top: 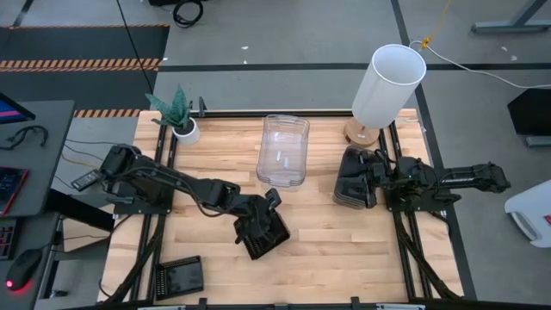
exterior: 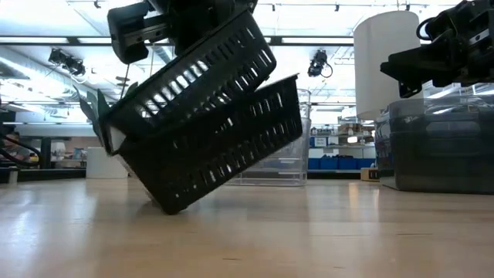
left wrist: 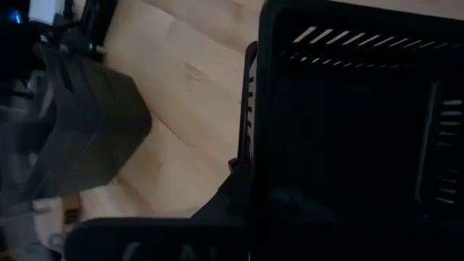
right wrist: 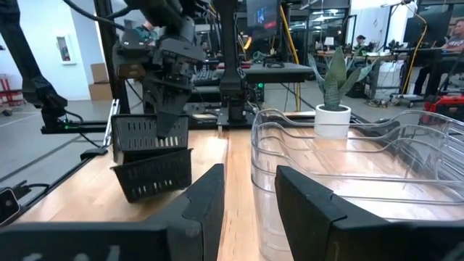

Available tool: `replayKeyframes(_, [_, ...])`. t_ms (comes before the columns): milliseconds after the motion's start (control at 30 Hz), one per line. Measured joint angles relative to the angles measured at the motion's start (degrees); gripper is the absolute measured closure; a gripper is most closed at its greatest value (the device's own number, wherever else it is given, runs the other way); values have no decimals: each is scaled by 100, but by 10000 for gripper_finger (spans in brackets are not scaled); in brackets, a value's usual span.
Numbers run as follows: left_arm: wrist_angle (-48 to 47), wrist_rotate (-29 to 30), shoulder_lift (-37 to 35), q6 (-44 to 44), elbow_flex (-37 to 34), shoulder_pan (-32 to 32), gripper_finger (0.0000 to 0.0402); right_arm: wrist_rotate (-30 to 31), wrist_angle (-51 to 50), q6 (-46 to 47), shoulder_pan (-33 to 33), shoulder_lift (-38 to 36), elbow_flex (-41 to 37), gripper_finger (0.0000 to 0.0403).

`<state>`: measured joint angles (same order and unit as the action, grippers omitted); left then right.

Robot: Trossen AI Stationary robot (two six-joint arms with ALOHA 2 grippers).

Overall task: Stack baskets by color
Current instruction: Stack the top left black bin on the top black bin

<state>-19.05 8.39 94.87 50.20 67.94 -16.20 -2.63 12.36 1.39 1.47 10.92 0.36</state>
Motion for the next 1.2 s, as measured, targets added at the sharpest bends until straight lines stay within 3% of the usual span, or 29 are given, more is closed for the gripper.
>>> replayKeyframes(400, [-104, -706, 272, -934, 122, 529, 398, 0, 0, 0, -1, 0, 1, 273])
replayKeyframes(800, [-2030, -966, 1208, -1063, 1640, 555, 398, 0, 0, 0, -2, 0, 2, 273])
replayKeyframes(1200, [-2067, -904, 1399, -1647, 1720, 555, 308, 0, -3, 0, -2, 4, 2, 273])
